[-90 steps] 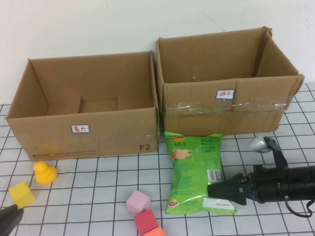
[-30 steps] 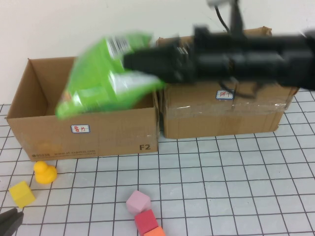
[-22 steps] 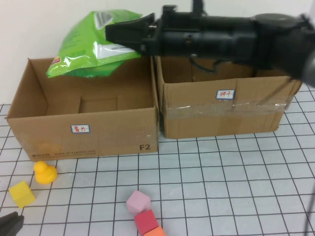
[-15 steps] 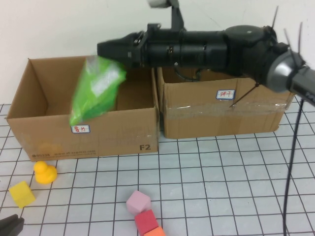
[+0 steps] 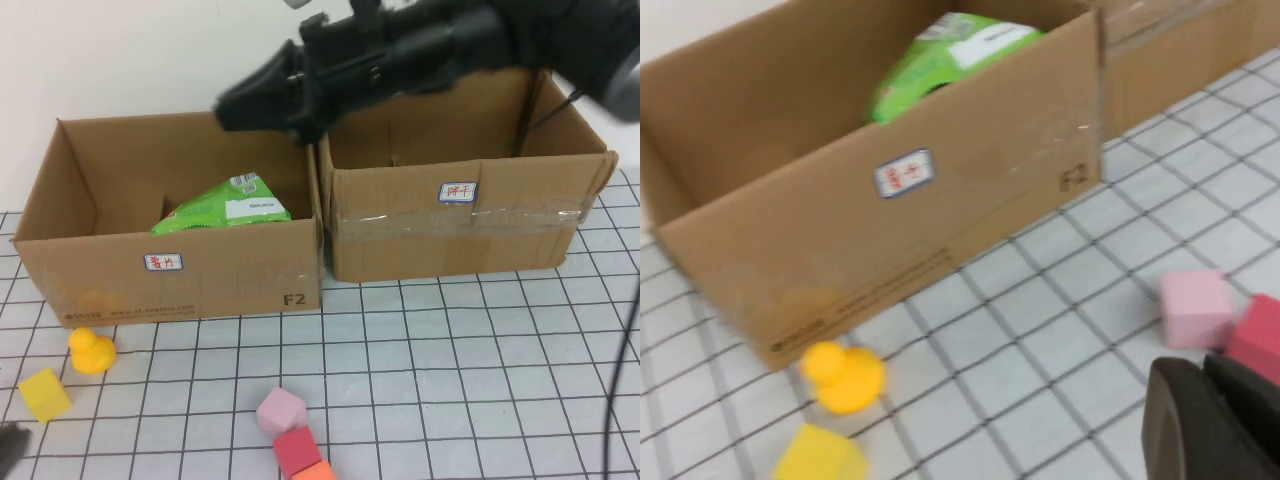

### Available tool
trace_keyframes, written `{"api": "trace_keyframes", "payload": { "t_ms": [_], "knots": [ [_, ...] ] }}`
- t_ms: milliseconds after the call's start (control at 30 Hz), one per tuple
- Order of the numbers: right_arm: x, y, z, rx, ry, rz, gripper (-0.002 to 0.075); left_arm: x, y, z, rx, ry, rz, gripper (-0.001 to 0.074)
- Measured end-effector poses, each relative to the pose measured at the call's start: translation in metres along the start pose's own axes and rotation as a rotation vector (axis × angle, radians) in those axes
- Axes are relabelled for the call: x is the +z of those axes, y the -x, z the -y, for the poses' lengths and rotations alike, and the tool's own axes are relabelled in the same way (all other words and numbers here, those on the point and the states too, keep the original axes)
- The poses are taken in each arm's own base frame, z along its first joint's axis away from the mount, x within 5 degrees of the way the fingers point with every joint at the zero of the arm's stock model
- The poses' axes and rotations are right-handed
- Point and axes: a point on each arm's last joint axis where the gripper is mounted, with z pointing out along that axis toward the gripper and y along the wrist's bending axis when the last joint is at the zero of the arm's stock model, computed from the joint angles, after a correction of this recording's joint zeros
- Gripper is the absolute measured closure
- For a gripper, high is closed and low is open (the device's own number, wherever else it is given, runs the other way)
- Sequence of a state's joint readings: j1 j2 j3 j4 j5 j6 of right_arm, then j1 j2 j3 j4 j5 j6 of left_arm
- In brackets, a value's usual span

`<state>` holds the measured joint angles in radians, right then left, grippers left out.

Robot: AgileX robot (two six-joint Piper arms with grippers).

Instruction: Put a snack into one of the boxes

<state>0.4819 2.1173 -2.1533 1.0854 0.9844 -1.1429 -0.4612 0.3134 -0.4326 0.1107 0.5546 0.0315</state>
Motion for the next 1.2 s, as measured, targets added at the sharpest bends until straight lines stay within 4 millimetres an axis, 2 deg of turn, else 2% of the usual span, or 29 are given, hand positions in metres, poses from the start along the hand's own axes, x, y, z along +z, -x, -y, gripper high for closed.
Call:
{"api": "trace_keyframes", "payload": {
  "t_ms": [100, 300, 400, 567, 700, 833, 1200],
  "knots": [
    [-0.026, 0.010, -0.013, -0.041, -0.100, -0.198, 0.0699, 0.000, 0.000, -0.007, -0.011, 0.081, 0.003, 0.0736],
    [-0.079, 0.012, -0.026, -0.089, -0.326, -0.575, 0.0718, -0.003, -0.003, -0.021, -0.148, 0.235, -0.016, 0.0736],
    [-0.101, 0.009, -0.029, -0.103, -0.459, -0.690, 0.0719, -0.002, -0.005, -0.020, -0.229, 0.222, -0.026, 0.0736],
    [-0.127, -0.007, -0.051, -0.096, -0.539, -0.765, 0.0720, 0.003, -0.012, -0.013, -0.300, 0.162, -0.038, 0.0736],
    [-0.141, -0.031, -0.078, -0.073, -0.569, -0.745, 0.0720, 0.009, -0.019, -0.008, -0.327, 0.127, -0.043, 0.0736],
    [-0.159, -0.055, -0.111, -0.071, -0.612, -0.688, 0.0720, 0.009, -0.017, -0.006, -0.329, 0.101, -0.002, 0.0736],
    [-0.196, -0.168, -0.203, -0.002, -0.677, -0.604, 0.0720, 0.005, -0.016, -0.006, -0.336, 0.086, 0.050, 0.0736]
  ]
}}
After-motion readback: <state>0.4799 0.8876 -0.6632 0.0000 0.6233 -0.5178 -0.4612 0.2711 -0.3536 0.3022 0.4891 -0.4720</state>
